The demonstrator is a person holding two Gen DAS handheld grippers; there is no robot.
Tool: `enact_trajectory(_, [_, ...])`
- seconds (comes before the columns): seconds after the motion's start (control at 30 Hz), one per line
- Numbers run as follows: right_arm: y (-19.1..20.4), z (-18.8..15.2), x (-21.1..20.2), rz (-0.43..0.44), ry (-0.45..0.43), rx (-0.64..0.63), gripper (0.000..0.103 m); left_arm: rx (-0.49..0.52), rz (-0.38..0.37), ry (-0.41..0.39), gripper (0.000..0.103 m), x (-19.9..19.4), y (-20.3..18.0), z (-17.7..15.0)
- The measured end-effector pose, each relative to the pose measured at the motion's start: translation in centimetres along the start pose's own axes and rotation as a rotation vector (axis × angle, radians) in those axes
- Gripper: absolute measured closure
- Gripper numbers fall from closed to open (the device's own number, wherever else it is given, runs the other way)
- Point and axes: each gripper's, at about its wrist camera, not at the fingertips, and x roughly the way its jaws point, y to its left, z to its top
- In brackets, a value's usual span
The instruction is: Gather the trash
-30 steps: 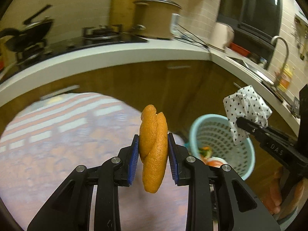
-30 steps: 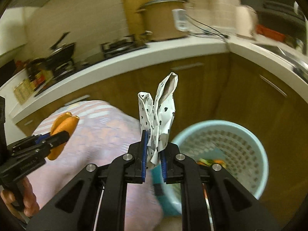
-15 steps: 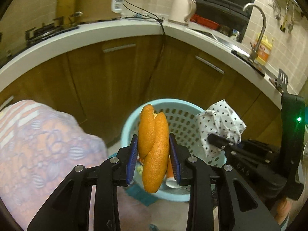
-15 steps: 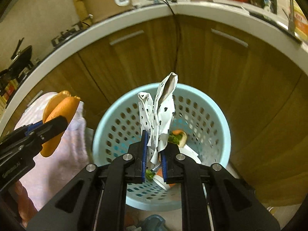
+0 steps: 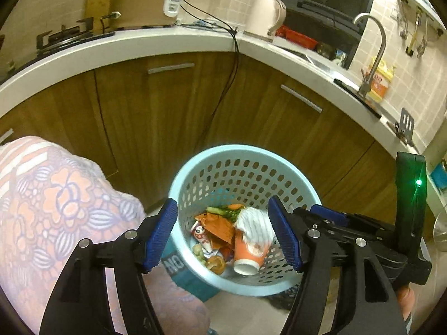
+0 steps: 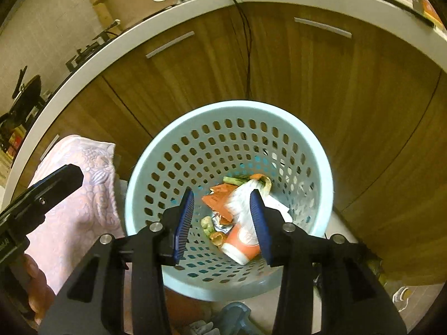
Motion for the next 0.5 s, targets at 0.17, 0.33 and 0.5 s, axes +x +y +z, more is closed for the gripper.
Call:
enact_trajectory(0.17, [3.1, 0.1, -2.2, 0.009, -0.059, -0.065, 0.061, -0.004, 0.028, -0.07, 0.037, -3.2, 1.1, -0.6])
enact_trajectory(0.33, [6.8, -0.1, -5.5, 0.004, -0.175, -0.145, 0.055, -0.028, 0.124, -0.187, 0.023, -7.2, 2.9, -1.9])
enact_trajectory(0.5, [10.3, -0.9, -7.9, -0.019, -0.29, -0.21, 0.044, -0.013, 0.291, -0.279, 0.018, -9.9, 4.4, -3.4])
